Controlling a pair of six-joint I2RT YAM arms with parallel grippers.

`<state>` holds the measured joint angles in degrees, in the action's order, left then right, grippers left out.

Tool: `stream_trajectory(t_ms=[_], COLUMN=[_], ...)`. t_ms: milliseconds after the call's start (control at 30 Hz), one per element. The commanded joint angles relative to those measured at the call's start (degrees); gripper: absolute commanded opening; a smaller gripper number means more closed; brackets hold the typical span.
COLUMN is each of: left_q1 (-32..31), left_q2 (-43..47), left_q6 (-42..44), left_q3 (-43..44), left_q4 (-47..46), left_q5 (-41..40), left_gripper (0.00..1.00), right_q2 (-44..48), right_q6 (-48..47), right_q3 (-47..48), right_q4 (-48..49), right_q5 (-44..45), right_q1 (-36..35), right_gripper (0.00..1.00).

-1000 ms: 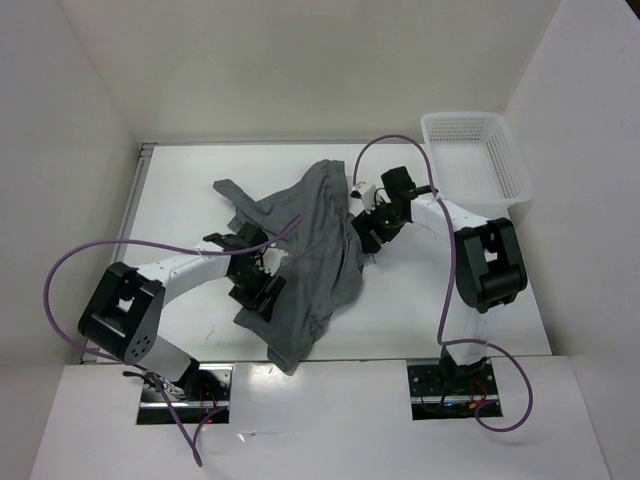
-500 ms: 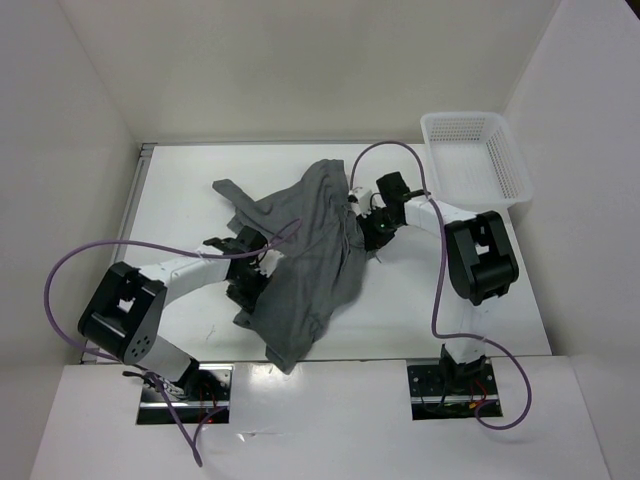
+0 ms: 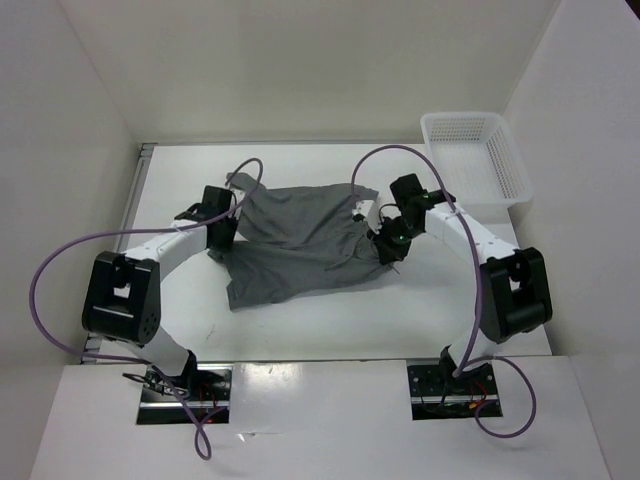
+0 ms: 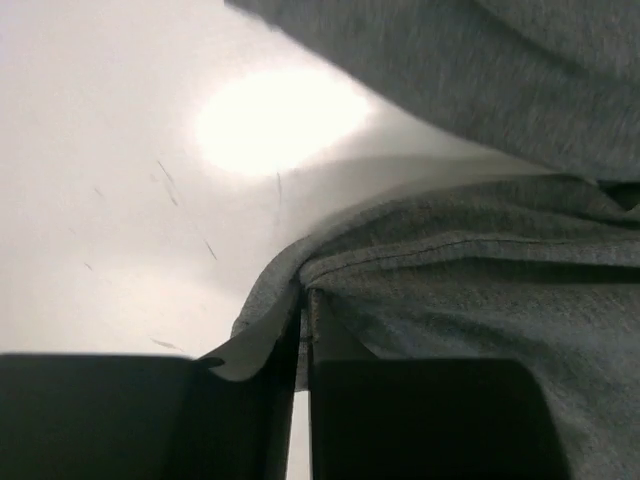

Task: Fold and stack the shorts
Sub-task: Flatten the shorts out

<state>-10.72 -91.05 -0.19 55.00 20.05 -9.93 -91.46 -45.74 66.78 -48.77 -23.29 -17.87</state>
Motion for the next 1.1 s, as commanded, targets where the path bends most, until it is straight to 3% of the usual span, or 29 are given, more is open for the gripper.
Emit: stream_trajectory(t_ms=[0,100,167,233,267,467,633,933,1067], left_q1=[-2.1,-2.73,-3.43,-4.13,-4.74,-6.86,-7.64,-10.29,-10.29], left_q2=[-1.06,-0.37,1.82,4.2,7.34,15.98,15.99,12.65,11.15], left_q6=[0.19,0.19,0.19,0.19,0.19,0.19,0.19,0.19,0.19], left_q3=[2.38,3.61,4.14,4.15,4.15,-2.79,-5.78,-9.39,-11.05], left_q4=[-4.06,-3.54,-1.61,3.31,5.24,22.46,28.27,24.69,19.86], left_q5=[-3.43,-4.66,-5.36,-4.49,-3.61,8.07,17.48,21.43,19.09], left_gripper=[0.19,0.67,0.68,0.7,0.7,0.7,0.7,0.72,0.72], right_q2=[-0.11,-3.1,-6.0,-7.41,-7.42,-4.96,-1.63,0.58,-0.47], right_q6=[2.37,9.59,15.75,19.79,19.81,12.27,5.67,-0.75,0.99], right_q3=[-0.17,3.69,6.6,7.83,7.84,4.68,-1.12,-7.63,-9.04], right_q4=[-2.05,5.78,10.42,12.73,14.04,10.99,5.36,2.81,7.45], right_q5=[-4.91,-4.92,-3.53,0.24,1.65,6.5,9.04,9.05,8.53], right_q1=[-0.41,-0.41,-0.41,-0.41,-0.41,-0.41,-0.41,-0.41,-0.41], right_gripper=[0.0,0.04,0.35,0.53,0.71,0.73,0.74,0.8,0.8])
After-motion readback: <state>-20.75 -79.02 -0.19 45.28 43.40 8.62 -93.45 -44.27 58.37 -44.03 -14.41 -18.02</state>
